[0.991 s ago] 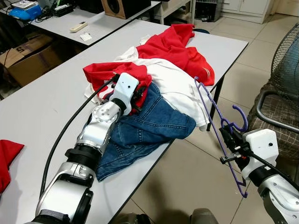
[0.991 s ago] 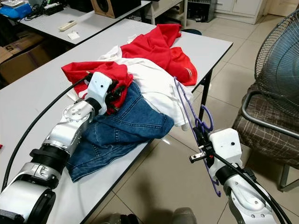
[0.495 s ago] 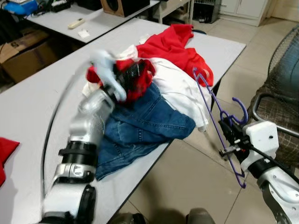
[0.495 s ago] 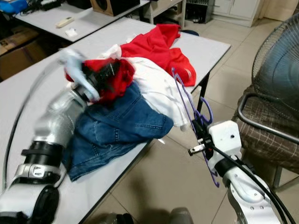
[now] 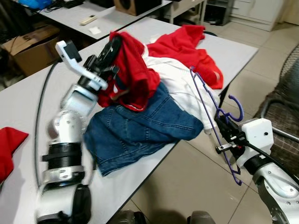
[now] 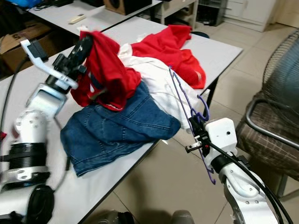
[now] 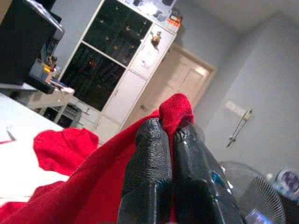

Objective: Hang hanger

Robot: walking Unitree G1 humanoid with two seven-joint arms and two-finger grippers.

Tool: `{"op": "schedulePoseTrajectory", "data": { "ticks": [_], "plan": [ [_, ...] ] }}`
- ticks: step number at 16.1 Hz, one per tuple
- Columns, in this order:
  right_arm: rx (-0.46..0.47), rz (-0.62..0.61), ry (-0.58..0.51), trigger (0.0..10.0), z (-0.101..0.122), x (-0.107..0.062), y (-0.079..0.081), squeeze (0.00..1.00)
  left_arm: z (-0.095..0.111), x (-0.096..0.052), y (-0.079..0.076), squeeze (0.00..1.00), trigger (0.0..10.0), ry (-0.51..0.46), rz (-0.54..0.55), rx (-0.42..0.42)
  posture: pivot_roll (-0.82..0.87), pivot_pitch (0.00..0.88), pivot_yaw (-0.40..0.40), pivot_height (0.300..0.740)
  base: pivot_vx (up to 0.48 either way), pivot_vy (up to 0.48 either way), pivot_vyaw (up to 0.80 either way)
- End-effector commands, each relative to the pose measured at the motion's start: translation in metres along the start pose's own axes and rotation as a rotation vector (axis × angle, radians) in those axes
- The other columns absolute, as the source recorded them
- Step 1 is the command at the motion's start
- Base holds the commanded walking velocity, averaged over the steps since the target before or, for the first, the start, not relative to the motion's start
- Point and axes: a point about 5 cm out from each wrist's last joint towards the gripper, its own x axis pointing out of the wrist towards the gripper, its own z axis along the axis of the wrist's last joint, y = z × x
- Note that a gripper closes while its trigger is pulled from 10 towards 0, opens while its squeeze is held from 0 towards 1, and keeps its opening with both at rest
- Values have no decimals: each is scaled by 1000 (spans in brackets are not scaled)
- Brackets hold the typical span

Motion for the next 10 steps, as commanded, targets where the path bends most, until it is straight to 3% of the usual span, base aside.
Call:
{"op": "schedulePoseTrajectory", "data": {
  "ticks": [1, 2, 3, 4, 6, 8, 9, 10],
  "plan": [
    [7, 5, -7, 10000, 1, 0, 1, 0, 4, -1, -3, 0, 0, 24, -15, 39, -246, 0, 126, 740, 0, 0, 0],
    [7, 6, -5, 10000, 1, 0, 1, 0, 4, -2, 1, 0, 0, 70, 12, 85, -240, 0, 122, 740, 0, 0, 0],
    [9, 6, -3, 10000, 0, 0, 1, 0, -4, -2, 9, 0, 0, 190, 68, 218, -238, 0, 122, 740, 0, 0, 0],
    [8, 8, -3, 10000, 0, 0, 1, 0, -6, -2, 13, 0, 0, 218, 103, 244, -238, 0, 122, 740, 0, 0, 0],
    [8, 9, -6, 10000, 1, 2, 1, 0, -10, 4, 14, 0, 0, 223, 162, 231, -237, 0, 121, 740, 0, 0, 0],
    [8, 9, -7, 10000, 1, 2, 1, 0, -12, 9, 9, 0, 0, 216, 149, 220, -237, 0, 121, 740, 0, 0, 0],
    [10, 9, -7, 10000, 1, 2, 0, 0, -15, 18, 2, 0, 0, 206, 132, 214, -233, 0, 118, 740, 0, 0, 0],
    [11, 13, -9, 10000, 2, 3, 2, 0, -33, 40, -20, 0, 0, 220, 62, 194, -237, 0, 122, 740, 0, 0, 0]
  ]
}}
